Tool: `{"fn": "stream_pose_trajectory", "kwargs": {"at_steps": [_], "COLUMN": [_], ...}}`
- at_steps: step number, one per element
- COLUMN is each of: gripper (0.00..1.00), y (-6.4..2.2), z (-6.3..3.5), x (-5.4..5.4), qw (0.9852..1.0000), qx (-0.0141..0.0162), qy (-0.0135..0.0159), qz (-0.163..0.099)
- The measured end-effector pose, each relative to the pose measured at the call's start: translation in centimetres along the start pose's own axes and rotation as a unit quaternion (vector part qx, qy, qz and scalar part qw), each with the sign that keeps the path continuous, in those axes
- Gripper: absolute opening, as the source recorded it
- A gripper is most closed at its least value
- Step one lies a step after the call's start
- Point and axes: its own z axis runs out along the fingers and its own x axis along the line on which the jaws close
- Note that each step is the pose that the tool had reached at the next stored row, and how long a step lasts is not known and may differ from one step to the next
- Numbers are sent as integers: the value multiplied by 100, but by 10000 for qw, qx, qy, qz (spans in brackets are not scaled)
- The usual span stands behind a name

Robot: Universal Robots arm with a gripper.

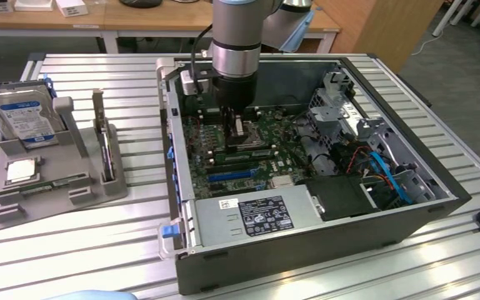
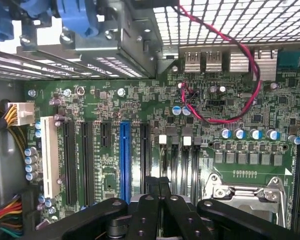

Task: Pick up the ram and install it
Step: 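Press down the ram until it locks into place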

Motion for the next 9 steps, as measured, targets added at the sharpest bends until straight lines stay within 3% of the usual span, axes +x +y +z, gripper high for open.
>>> {"fn": "stream_pose_trajectory", "kwargs": {"at_steps": [9], "gripper": [10], "y": [30], "z": [40], "x": [-42], "qw": [10000], "qx": [2], "qy": [37], "qz": [-1]}}
